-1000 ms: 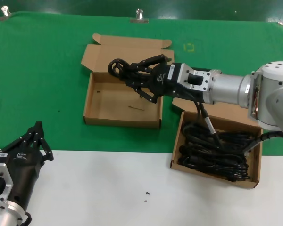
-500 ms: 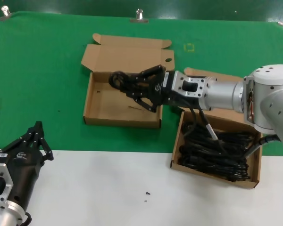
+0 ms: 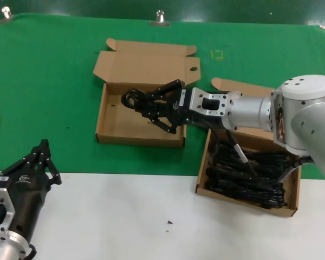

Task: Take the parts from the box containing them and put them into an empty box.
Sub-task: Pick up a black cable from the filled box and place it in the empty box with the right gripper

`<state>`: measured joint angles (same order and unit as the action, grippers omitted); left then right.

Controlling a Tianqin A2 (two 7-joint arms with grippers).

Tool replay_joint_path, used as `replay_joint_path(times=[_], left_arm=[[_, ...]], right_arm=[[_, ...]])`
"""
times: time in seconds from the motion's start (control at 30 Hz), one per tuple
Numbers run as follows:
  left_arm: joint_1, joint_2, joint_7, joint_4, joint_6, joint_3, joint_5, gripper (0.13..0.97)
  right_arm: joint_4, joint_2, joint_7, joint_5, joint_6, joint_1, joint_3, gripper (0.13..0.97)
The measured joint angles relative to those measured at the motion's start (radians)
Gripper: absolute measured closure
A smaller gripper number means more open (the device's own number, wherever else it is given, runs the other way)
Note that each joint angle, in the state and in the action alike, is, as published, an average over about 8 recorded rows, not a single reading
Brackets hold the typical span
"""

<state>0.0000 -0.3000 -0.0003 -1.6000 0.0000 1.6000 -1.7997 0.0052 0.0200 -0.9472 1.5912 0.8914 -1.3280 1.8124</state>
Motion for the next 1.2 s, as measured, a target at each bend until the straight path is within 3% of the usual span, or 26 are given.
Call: replay_joint_path(times=[1.2], left_arm=[[0.000,0.000,0.000,0.000,0.000,0.000,0.000,0.958]], right_arm=[[0.004,-0.019,0.001,-0.021,-0.022,0.006,0.042,0.856]])
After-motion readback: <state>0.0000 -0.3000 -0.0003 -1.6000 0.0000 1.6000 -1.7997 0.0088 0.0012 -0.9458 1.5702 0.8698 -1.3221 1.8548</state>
